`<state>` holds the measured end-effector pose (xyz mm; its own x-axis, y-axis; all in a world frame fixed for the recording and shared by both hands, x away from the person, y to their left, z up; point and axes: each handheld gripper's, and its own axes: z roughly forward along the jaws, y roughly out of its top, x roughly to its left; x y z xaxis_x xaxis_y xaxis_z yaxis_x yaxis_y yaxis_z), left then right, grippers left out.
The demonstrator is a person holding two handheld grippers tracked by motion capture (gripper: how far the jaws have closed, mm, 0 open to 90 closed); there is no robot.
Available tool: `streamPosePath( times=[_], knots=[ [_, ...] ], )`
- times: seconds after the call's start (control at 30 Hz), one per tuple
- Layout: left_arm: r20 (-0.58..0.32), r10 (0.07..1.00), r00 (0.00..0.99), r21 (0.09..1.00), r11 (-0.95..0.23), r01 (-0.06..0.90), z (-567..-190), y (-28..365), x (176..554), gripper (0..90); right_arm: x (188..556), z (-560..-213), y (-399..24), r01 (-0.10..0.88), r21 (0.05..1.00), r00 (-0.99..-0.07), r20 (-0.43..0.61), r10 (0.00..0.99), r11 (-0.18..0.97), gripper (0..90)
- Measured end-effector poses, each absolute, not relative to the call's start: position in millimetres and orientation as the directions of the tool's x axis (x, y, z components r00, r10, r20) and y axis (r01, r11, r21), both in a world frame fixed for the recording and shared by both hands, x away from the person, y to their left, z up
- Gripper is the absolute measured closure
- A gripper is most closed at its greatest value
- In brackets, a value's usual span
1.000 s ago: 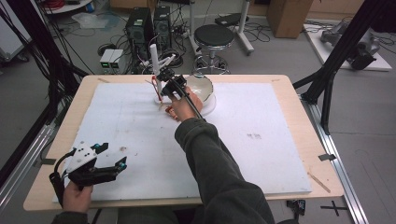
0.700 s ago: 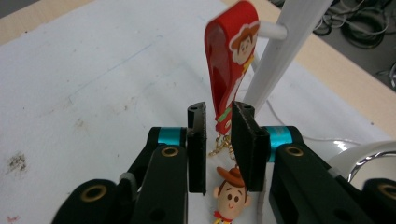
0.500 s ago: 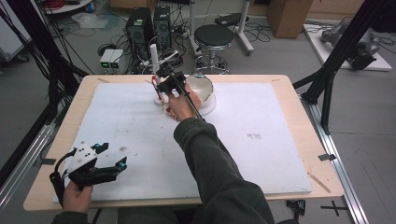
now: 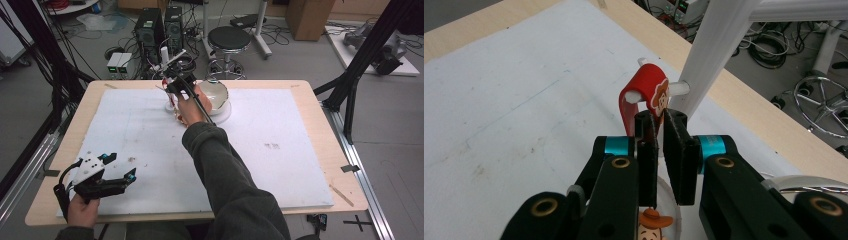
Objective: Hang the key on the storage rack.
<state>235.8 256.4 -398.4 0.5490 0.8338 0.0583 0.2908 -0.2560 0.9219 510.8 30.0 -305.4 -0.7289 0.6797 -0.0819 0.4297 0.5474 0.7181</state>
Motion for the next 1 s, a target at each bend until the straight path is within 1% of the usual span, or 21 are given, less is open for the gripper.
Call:
streamPosePath(
  times=[0.23,0.4,0.47,0.63,0.73,0.8,1.0],
  knots=[
    [0.055,0.833,0.55,0.921,-0.255,0.294,-399,256,236,18.7,515,-309,30,0.443,0.717,-0.719,-0.074,0.691,0.539,84.7],
    [0.056,0.833,0.551,0.921,-0.256,0.294,-398,256,236,18.7,520,-315,27,0.49,0.685,-0.71,-0.045,0.703,0.539,84.0],
    [0.059,0.832,0.551,0.92,-0.26,0.294,-398,256,237,18.7,521,-316,25,0.503,0.681,-0.709,-0.028,0.705,0.532,82.5],
    [0.056,0.831,0.553,0.92,-0.258,0.294,-398,254,238,18.7,518,-312,18,0.481,0.698,-0.728,-0.018,0.685,0.53,79.1],
    [0.06,0.831,0.553,0.918,-0.263,0.296,-398,255,239,18.7,517,-311,9,0.485,0.706,-0.735,0.011,0.677,0.515,76.0],
    [0.06,0.833,0.55,0.92,-0.26,0.293,-398,255,239,18.7,515,-311,2,0.48,0.712,-0.739,0.013,0.674,0.512,74.6],
    [0.059,0.834,0.549,0.919,-0.26,0.295,-398,254,239,18.7,514,-310,-19,0.503,0.725,-0.751,0.098,0.653,0.47,69.4]
  ],
)
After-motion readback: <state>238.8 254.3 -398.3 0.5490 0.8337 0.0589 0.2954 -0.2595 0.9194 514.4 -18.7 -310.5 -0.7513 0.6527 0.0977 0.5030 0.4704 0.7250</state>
